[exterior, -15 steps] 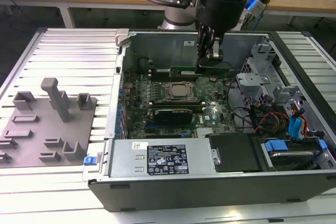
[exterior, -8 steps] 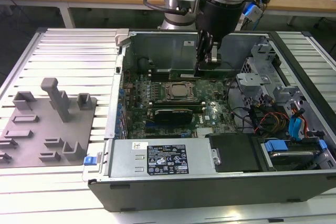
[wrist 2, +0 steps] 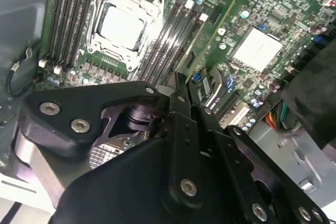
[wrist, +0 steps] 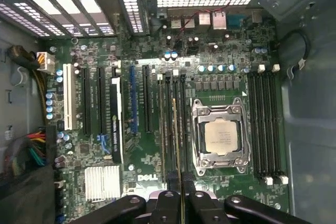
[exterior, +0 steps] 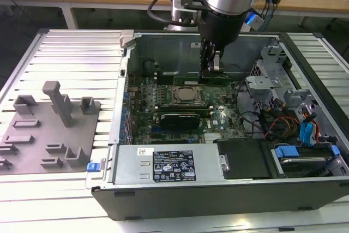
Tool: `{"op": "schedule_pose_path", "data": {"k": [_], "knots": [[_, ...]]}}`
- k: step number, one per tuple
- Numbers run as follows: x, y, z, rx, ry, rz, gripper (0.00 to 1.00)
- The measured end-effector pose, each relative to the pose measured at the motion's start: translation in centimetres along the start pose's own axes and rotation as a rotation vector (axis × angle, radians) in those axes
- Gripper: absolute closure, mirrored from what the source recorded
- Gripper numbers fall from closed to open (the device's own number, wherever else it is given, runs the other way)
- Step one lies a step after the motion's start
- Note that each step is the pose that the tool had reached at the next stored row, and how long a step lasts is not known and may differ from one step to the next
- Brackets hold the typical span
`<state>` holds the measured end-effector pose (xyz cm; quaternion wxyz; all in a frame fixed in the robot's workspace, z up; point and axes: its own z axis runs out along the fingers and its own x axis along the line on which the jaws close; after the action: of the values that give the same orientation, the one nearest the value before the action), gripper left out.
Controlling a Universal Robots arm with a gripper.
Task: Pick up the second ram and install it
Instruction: 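Pick up the second ram and move it above second insertion slot, then insert the second ram into the second slot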
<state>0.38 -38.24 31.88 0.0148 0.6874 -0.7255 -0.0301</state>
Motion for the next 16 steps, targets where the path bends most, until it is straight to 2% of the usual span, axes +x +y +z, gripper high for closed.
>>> {"op": "schedule_pose_path", "data": {"k": [10,16], "knots": [[-0.04,0.02,0.04,0.0000,0.0001,0.000,0.87],[-0.02,0.05,0.84,0.0000,0.0001,0.000,0.87]]}}
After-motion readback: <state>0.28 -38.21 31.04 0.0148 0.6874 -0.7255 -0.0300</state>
